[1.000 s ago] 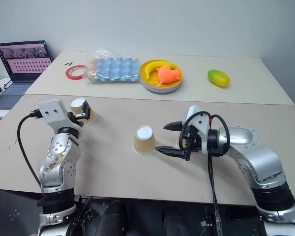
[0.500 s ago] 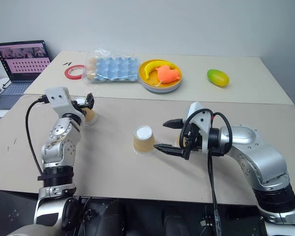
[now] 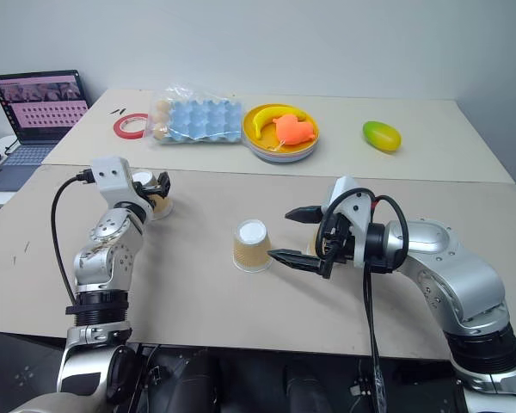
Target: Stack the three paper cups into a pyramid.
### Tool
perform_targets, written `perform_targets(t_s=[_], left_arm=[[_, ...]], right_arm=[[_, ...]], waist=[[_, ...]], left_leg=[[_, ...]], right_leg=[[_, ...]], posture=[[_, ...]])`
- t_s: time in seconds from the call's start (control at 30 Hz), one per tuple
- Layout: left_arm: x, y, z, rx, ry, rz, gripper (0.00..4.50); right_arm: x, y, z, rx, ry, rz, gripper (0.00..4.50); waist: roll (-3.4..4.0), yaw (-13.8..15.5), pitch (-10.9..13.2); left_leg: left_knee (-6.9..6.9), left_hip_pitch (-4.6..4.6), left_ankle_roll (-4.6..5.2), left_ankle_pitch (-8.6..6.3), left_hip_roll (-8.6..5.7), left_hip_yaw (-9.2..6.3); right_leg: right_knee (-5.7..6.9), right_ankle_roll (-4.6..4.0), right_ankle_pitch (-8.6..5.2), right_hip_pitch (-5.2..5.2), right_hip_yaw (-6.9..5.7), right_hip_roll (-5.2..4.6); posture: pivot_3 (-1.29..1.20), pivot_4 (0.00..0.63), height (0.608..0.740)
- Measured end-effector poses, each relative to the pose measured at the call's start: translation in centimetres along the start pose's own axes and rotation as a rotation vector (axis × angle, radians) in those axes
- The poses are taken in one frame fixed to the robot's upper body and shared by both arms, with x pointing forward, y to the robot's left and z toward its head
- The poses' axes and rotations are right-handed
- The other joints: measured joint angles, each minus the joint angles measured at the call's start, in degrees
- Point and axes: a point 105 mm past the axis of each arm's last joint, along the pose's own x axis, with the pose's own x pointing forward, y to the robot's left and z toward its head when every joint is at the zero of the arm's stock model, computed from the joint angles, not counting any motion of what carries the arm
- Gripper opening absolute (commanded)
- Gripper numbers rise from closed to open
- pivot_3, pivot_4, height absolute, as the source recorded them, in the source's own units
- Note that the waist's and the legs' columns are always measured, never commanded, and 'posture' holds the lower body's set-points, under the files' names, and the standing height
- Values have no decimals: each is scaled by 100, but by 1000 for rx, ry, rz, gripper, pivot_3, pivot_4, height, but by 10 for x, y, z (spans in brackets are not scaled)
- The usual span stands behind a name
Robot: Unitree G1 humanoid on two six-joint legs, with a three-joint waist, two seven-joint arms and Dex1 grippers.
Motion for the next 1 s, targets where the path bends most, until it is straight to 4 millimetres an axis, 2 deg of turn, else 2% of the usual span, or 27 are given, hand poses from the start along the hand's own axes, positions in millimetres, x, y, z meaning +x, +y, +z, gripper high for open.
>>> perform_targets(t_s=[0.03, 0.33, 0.5, 0.57, 0.67, 0.83, 1.0], left_arm=[[0, 0, 0, 0, 0, -1, 3007], [-1, -10, 3, 18, -13, -71, 3007], [-20, -48, 23, 98, -108, -422, 3007], [-37, -59, 15, 159, -82, -623, 3007], [-49, -58, -8, 201, 12, -761, 3007], [-62, -51, -7, 289, 49, -938, 3007], [-80, -69, -12, 304, 81, -1142, 3007]], right_arm=[[0, 0, 0, 0, 0, 0, 4500], [0, 0, 0, -2, 3, -3, 4500], [0, -2, -2, -7, 16, -15, 4500], [0, -2, -3, -7, 22, -19, 4500], [-1, -4, -6, -7, 33, -30, 4500], [-1, -4, -8, -1, 36, -34, 4500], [-2, -6, -9, 2, 38, -56, 4500]], waist=[[0, 0, 0], [-3, 3, 8], [-3, 1, 20], [-2, -20, 21], [-2, -44, 24], [0, -50, 30], [1, -7, 30]], left_leg=[[0, 0, 0, 0, 0, 0], [-1, 0, 0, 0, 0, 0], [-12, -2, -1, 0, 0, 3], [-19, 1, -1, 0, 1, 5], [-26, 0, 0, 0, 2, 5], [-26, -1, -1, 0, 3, 9], [-27, -6, -1, 0, 3, 11]], right_leg=[[0, 0, 0, 0, 0, 0], [-2, 0, 0, -1, 0, 0], [-6, -2, -1, -7, 2, 0], [-4, -7, -3, -12, 2, 0], [1, -11, -5, -24, 0, 1], [-2, -14, -8, -44, 5, 1], [-3, -15, -9, -61, 5, 0]], posture=[[0, 150, 641], [0, 150, 641], [0, 150, 641], [0, 150, 641], [0, 150, 641], [0, 150, 641], [0, 150, 641]])
